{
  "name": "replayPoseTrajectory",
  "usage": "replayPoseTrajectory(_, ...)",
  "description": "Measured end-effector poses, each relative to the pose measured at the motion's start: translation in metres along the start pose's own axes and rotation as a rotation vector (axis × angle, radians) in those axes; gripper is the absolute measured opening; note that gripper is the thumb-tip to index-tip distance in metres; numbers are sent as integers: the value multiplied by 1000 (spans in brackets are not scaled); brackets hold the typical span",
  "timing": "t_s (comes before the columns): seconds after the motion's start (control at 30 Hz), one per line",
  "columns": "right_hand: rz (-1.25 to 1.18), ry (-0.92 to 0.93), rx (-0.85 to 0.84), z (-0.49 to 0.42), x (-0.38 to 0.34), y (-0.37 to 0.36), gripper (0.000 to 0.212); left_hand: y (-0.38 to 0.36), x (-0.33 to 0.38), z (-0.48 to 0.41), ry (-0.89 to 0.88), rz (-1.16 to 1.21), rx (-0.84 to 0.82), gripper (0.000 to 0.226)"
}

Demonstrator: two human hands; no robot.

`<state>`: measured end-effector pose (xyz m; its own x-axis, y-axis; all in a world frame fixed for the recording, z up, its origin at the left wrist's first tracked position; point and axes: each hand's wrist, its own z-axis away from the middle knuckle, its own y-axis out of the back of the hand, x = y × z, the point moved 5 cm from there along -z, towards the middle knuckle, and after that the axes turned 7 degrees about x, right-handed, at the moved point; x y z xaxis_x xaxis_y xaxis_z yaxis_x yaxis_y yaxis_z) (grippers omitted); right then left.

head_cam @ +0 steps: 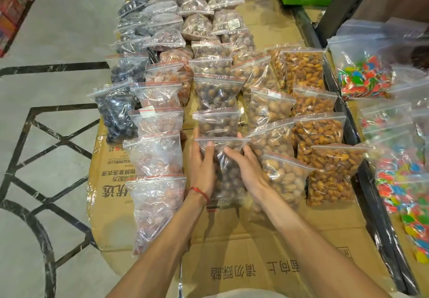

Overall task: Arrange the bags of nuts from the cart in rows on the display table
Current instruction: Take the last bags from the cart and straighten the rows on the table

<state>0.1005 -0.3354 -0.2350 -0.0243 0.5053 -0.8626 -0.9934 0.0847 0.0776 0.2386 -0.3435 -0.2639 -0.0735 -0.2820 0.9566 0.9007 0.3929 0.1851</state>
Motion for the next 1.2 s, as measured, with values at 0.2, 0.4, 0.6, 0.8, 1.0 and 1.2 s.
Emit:
replayPoseTrajectory(0.2, -94, -48, 62, -14, -4, -8, 91, -7, -11, -19, 108, 53, -18, 69)
replayPoseTrajectory(0.4, -131, 52, 139, -3, -5, -4, 83, -8, -10, -10, 77, 175, -52, 66)
replayPoseTrajectory(0.6, 5, 42, 66, -19, -4, -7, 76, -9, 13, -17, 5, -49, -90, 64)
replayPoseTrajectory(0.8, -75, -41, 128, -32, -7, -9, 73, -10, 12, -26, -9, -152, -50, 74)
replayPoseTrajectory(1.0, 78, -33, 93, -33, -2, -11, 91, -10, 1, -37, 101, -97, -35, 84)
replayPoseTrajectory(1.2, 72, -78, 244, -46, 23, -14, 121, -10, 8, -36, 104, -91, -82, 64)
